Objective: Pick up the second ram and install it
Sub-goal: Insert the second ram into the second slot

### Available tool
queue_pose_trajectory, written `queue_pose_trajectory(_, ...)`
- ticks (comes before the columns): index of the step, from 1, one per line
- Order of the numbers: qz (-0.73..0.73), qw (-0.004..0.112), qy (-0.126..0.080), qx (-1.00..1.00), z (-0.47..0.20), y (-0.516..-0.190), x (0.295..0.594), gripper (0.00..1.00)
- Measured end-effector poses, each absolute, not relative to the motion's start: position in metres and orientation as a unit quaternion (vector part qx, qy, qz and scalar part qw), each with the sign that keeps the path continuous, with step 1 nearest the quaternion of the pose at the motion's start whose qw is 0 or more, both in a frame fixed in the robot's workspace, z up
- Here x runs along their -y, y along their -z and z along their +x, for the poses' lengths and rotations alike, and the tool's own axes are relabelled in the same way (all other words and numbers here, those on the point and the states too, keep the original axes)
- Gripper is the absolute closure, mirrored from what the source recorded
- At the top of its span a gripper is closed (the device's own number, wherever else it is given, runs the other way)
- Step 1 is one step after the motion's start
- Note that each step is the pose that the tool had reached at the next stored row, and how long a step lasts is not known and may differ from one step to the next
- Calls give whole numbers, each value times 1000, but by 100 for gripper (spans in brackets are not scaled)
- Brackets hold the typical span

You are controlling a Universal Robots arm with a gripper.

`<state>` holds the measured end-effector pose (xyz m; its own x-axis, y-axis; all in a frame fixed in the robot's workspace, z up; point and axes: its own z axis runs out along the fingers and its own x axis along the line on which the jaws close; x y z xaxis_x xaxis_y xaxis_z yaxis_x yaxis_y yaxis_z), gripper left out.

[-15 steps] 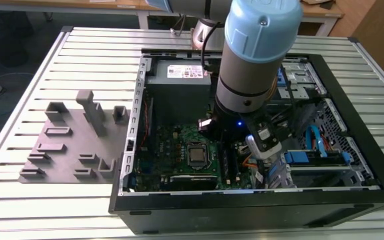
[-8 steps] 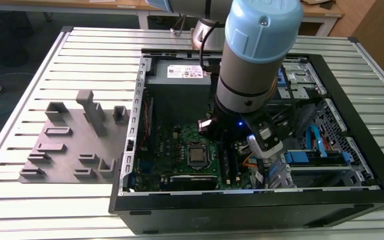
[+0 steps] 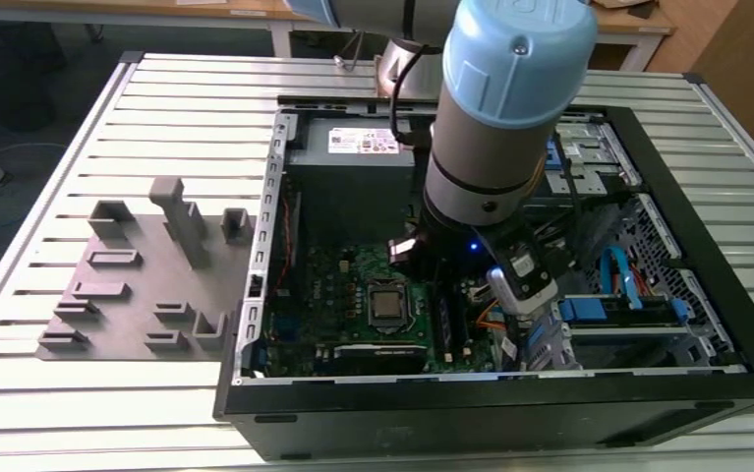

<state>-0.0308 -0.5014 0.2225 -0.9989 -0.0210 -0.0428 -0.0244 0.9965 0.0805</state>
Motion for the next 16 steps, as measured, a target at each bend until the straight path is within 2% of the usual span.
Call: queue_pose_trajectory(16, -11, 21, -44, -999, -31, -218, 504, 89)
